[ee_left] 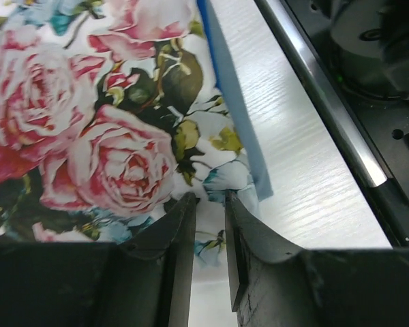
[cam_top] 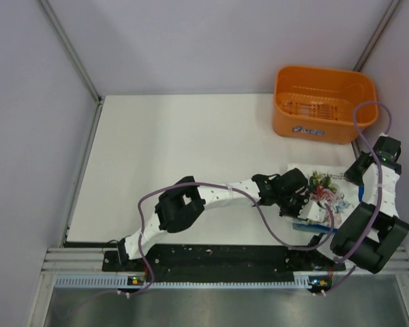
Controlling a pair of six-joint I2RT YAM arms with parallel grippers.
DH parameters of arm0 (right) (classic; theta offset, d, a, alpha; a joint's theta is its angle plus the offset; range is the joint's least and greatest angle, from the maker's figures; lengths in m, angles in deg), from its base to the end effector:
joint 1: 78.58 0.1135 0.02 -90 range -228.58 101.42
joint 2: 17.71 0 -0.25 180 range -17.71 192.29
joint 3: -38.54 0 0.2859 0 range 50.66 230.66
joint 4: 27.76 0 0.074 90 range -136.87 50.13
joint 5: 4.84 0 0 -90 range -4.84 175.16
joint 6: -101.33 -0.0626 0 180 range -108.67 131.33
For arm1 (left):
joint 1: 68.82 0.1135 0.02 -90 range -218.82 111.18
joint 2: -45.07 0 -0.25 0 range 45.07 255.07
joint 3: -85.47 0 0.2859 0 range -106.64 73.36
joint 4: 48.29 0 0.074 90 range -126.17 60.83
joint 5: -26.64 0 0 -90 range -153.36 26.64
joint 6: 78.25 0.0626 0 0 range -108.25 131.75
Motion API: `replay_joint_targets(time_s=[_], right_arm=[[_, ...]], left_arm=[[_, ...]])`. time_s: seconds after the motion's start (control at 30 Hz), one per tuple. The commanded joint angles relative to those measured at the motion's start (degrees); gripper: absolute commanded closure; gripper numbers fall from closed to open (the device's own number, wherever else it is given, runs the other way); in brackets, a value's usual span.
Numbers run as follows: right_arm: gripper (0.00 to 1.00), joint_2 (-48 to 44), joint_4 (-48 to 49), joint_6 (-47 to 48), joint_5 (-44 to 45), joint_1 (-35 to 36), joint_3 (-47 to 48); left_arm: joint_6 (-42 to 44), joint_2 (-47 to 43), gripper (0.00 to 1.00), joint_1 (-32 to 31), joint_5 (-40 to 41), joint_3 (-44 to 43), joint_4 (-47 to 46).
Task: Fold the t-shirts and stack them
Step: Put the neatly folded tshirt into the corner of the board with the right arm
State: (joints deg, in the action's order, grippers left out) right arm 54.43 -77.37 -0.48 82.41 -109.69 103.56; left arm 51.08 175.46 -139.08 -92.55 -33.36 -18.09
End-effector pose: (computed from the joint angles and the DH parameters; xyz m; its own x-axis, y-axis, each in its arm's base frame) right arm 0.2600 -0.1534 0.2019 -0.5997 0.6007 -0.5288 0.6296 0.7620 0.1515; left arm 0.1598 -0.5356 0.1609 0.4247 0.4547 -0.7829 0.8732 -0.4341 0.2215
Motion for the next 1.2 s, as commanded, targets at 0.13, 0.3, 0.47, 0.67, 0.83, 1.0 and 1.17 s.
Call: replay_joint_targets(time_s=[0.13,0.3,0.47,0.67,0.83,1.0,1.17], right_arm=[[1.00,9.1,7.9,-2.1,1.2,-1.5,3.4],[0.95,8.7,6.7,-2.1,0.5,-1.5,6.5],[0.54,0.9,7.4,-3.9,-1.9,1.5,8.4],[0.01,-1.8,8.4,-3.1,-6.0,15.6,11.5],[0.01,-5.9,12.1,0.2,-6.4,28.3,10.1],[0.01,-12.5,20.3,0.5,-11.8,34.6,2.7],[0.01,-14.0,24.7,3.7,-14.4,38.3,-2.9]], left_arm=[[6.3,-1.5,0.72,-2.6,7.2,1.4,-0.1],[4.9,-4.9,0.57,-2.7,13.4,-2.3,4.0],[5.7,-13.1,0.41,-2.3,25.3,0.3,8.7],[0.8,-26.7,0.27,-0.1,33.8,13.9,11.3],[-6.0,-38.8,0.20,6.7,33.2,26.6,11.7],[-7.6,-51.6,0.07,20.7,27.2,37.3,8.2],[-11.6,-62.7,0.05,37.5,25.8,46.3,5.2]])
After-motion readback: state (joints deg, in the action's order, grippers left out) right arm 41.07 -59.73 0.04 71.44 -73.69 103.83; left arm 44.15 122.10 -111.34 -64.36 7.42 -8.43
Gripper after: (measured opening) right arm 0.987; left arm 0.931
